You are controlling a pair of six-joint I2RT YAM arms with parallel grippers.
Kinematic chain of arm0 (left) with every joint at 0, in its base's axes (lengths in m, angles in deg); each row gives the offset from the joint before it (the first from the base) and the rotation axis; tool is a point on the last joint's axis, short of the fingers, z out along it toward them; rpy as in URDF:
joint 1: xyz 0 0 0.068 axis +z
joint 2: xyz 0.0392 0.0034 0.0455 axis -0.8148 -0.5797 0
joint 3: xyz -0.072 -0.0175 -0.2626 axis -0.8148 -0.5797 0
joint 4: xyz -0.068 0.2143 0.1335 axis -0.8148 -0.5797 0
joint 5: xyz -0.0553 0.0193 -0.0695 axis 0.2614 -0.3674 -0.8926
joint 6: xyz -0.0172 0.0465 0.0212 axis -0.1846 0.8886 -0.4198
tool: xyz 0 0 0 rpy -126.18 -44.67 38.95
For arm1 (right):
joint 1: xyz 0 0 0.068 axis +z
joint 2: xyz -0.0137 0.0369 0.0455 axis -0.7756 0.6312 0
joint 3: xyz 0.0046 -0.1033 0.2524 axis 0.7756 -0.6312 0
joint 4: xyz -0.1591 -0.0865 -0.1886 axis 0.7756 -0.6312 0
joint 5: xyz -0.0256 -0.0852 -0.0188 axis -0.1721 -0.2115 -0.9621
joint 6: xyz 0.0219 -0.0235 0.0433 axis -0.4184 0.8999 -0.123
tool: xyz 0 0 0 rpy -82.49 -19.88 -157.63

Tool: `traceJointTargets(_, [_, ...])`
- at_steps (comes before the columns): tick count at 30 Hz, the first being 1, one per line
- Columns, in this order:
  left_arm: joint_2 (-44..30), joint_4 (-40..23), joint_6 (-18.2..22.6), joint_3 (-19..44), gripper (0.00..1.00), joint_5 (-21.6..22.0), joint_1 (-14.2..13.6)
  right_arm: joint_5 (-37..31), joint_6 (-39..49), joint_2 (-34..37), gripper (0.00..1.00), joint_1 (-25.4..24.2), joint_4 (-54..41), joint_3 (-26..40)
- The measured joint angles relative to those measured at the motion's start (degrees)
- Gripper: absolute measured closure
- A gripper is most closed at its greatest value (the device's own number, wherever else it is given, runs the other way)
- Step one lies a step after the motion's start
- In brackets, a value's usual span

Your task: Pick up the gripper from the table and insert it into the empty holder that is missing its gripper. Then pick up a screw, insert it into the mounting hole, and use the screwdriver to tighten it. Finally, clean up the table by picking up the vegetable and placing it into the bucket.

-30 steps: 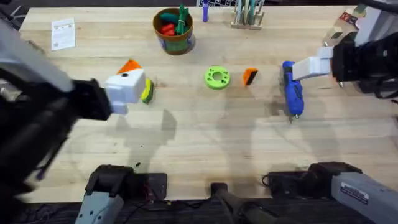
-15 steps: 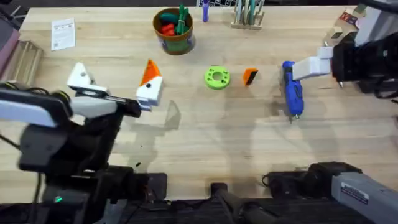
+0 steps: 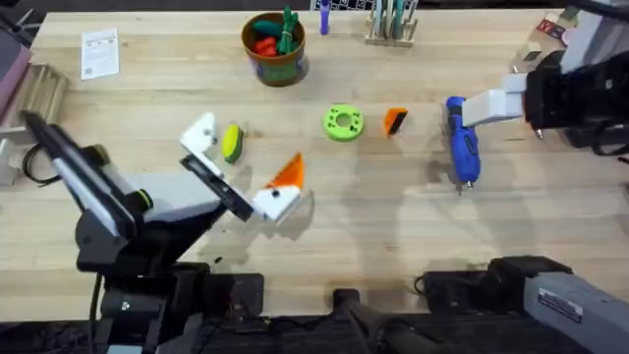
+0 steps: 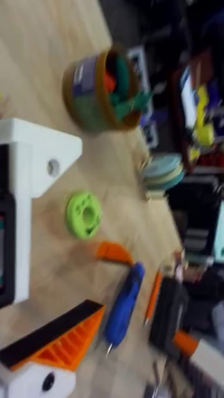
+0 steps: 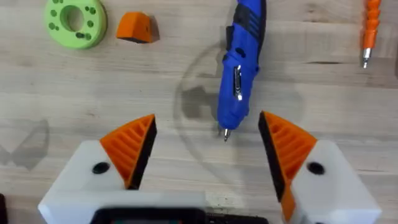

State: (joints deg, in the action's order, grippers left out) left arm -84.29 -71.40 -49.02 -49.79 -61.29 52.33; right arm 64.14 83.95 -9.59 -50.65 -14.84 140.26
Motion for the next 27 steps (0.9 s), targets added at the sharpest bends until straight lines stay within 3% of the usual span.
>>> traceJointTargets(4, [-0.05,-5.26,0.01,-0.02,0.015,-7.58,0.00,0.00,0.00,0.00,0.010,0.00,0.00,0.00])
traceJointTargets(9, [-0.03,-6.47,0.01,0.17,0.015,-14.36,0.00,-0.01,-0.01,-0.02,0.010,0.00,0.00,0.00])
traceJointTargets(18, [-0.02,-7.57,0.00,0.20,0.015,-21.98,0.00,0.00,0.00,-0.02,0.010,0.00,0.00,0.00])
traceJointTargets(27, [-0.04,-7.94,0.02,0.20,0.015,-24.58,0.00,0.00,0.00,0.00,0.010,0.00,0.00,0.00])
